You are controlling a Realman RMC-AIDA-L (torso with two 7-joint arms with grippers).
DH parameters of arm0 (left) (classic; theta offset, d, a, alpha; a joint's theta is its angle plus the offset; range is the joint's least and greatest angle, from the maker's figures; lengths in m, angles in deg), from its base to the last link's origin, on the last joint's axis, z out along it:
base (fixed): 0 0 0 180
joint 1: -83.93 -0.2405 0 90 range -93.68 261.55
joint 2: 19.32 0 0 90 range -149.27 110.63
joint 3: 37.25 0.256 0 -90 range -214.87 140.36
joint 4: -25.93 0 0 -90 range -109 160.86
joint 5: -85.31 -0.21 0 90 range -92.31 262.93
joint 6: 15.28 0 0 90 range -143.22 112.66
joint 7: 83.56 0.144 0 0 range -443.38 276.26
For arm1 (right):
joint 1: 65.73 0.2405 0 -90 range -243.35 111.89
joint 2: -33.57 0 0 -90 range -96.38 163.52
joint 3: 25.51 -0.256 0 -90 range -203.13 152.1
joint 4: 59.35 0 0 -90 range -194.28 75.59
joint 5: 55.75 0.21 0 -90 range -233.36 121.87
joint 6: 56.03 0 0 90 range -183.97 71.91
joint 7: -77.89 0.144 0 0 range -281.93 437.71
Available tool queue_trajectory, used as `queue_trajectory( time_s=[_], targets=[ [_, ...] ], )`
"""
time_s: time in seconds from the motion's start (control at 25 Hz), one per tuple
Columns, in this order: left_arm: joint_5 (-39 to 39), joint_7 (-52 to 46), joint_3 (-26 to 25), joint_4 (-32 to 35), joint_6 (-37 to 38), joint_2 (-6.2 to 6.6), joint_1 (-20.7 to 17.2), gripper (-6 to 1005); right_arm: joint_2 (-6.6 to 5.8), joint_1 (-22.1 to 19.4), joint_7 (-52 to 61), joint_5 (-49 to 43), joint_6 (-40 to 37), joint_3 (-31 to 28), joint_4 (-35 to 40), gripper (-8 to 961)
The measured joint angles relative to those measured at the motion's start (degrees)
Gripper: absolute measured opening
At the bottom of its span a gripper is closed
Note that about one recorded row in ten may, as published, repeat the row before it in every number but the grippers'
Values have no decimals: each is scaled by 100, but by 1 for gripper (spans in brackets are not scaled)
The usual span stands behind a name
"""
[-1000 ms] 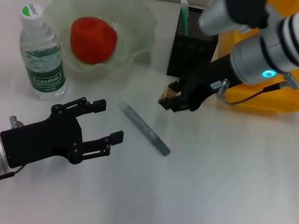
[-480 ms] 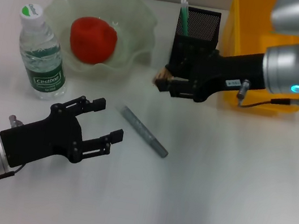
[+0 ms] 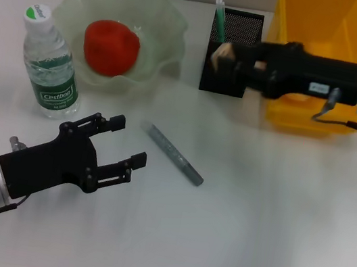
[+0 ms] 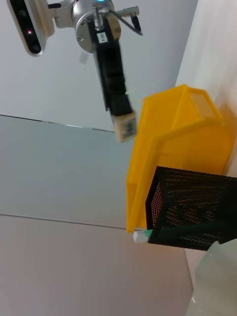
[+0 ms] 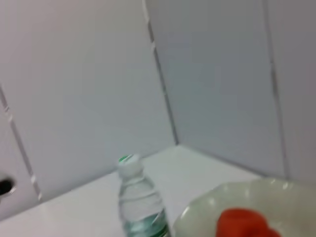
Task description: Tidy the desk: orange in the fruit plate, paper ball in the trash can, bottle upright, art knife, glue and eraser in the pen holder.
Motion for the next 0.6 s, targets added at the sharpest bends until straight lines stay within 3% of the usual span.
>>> queue_trajectory(
  time_s=[0.2,0.6],
  targets=[
    [-7,-5,15,0,0,0,3,800,0,17,-502,117,143,-435,-335,464],
    [-4,30,26,0,0,0,-16,799,22,292,-771,155,1082,-366,-433,485]
  ],
)
